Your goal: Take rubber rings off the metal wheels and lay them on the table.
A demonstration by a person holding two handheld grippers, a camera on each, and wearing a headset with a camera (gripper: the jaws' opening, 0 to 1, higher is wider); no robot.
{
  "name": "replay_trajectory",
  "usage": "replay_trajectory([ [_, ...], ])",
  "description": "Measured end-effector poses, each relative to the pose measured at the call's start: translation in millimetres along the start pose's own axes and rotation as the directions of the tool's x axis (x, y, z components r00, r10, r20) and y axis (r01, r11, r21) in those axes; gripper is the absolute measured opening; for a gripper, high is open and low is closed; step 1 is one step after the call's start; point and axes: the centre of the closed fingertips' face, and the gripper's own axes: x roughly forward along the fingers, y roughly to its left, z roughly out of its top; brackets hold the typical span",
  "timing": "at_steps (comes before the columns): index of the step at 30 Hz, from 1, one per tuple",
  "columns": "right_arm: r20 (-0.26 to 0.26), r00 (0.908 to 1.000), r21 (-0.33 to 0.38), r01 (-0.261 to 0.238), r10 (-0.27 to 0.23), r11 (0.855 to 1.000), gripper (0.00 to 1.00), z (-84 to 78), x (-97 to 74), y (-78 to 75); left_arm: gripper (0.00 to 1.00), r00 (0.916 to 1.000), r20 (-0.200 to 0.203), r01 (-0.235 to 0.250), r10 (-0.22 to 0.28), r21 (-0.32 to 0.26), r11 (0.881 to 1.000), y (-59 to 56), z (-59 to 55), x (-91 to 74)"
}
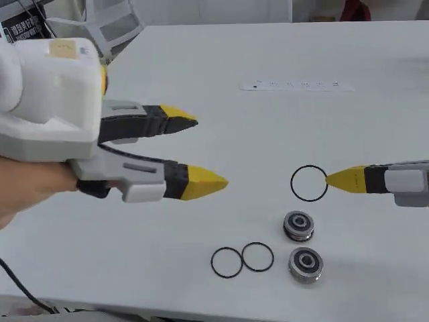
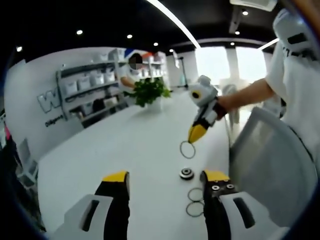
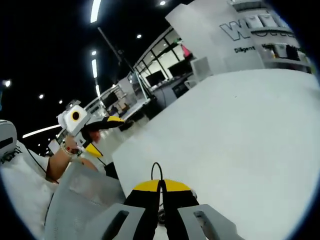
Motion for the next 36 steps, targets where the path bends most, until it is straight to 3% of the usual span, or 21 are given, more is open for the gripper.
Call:
replay_trajectory([
  [4, -0.006, 0.9998, -0.011, -0.017, 0.017, 1.000, 0.00, 4.7, 1.2, 9.8, 0.63, 0.9978, -0.011, -0.066, 0.065, -0.037, 0.997, 5.0, -13.9, -16.9],
  [11, -0.004, 0.9990, -0.031, -0.045, 0.045, 0.999, 0.00, 16.9, 3.3, 24.4, 0.66, 0.9918, -0.018, -0.128, 0.127, -0.124, 0.984, 1.4, -36.3, -42.4],
  [18, -0.066, 0.9943, -0.158, -0.093, 0.084, 0.983, 0.00, 19.2, 14.5, 38.3, 0.67, 0.9808, -0.054, -0.194, 0.187, -0.181, 0.964, 5.9, -64.4, -66.0],
  [23, -0.139, 0.9842, -0.202, -0.136, 0.109, 0.970, 0.00, 9.5, 30.2, 41.6, 0.67, 0.9743, -0.061, -0.225, 0.217, -0.205, 0.953, 7.4, -73.3, -76.2],
  [27, -0.165, 0.9785, -0.175, -0.153, 0.124, 0.973, 0.00, 4.2, 43.2, 43.6, 0.67, 0.9691, -0.062, -0.247, 0.239, -0.217, 0.944, 9.7, -76.5, -81.4],
  [36, -0.280, 0.9505, -0.135, -0.178, 0.135, 0.975, 0.00, -26.3, 77.9, 47.9, 0.66, 0.9627, -0.061, -0.270, 0.263, -0.243, 0.932, 8.8, -80.6, -86.1],
])
